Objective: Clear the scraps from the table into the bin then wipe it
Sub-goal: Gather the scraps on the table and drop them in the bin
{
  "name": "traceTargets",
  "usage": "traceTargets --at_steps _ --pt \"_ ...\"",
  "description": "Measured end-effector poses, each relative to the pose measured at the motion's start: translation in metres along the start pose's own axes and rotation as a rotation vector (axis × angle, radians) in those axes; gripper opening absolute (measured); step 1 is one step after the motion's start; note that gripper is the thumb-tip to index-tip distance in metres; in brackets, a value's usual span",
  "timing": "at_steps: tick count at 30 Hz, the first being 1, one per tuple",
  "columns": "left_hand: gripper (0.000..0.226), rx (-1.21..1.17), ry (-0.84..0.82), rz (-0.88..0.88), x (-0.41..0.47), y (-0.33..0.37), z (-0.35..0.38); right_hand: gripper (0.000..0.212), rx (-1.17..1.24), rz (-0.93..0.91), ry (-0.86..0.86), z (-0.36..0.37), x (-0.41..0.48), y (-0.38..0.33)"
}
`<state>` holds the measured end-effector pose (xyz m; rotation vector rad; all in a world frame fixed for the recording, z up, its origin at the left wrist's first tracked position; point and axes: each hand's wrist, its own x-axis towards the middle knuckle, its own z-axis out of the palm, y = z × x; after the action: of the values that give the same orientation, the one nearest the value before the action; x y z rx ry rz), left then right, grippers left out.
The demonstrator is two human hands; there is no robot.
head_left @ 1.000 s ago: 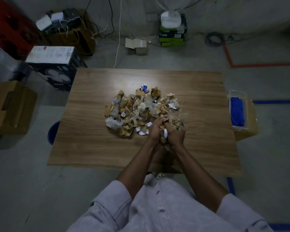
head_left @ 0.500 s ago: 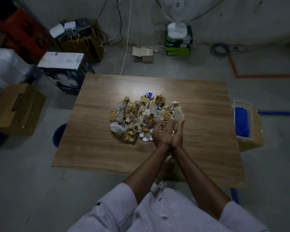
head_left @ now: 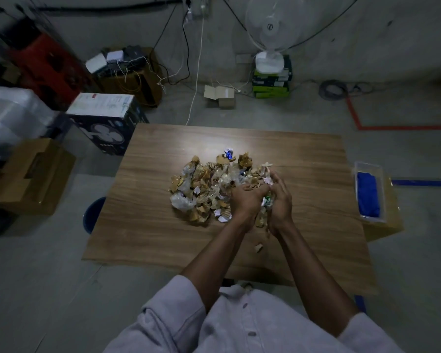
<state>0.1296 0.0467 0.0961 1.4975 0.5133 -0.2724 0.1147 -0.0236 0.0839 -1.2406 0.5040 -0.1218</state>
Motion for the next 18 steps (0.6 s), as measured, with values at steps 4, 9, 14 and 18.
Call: traceTargets --at_steps 4,9,14,18 --pt "0.006 -0.26 -0.034 -0.084 -0.01 0.013 0.003 0.036 0.011 -0.108 0.055 0.012 -0.013 0.004" --pt "0.015 -0.493 -0.171 -0.381 -0.019 0.016 -0.005 0.027 -0.115 -0.284 -0.01 0.015 -0.033 0.016" --pt "0.022 -0.56 -0.284 -0.429 -0.024 0.009 -0.013 0.045 -0.422 -0.493 -0.081 0.001 -0.033 0.017" --pt "0.035 -0.687 -0.246 -0.44 -0.021 0.001 -0.029 0.028 -0.478 -0.609 -0.054 0.01 -0.032 0.014"
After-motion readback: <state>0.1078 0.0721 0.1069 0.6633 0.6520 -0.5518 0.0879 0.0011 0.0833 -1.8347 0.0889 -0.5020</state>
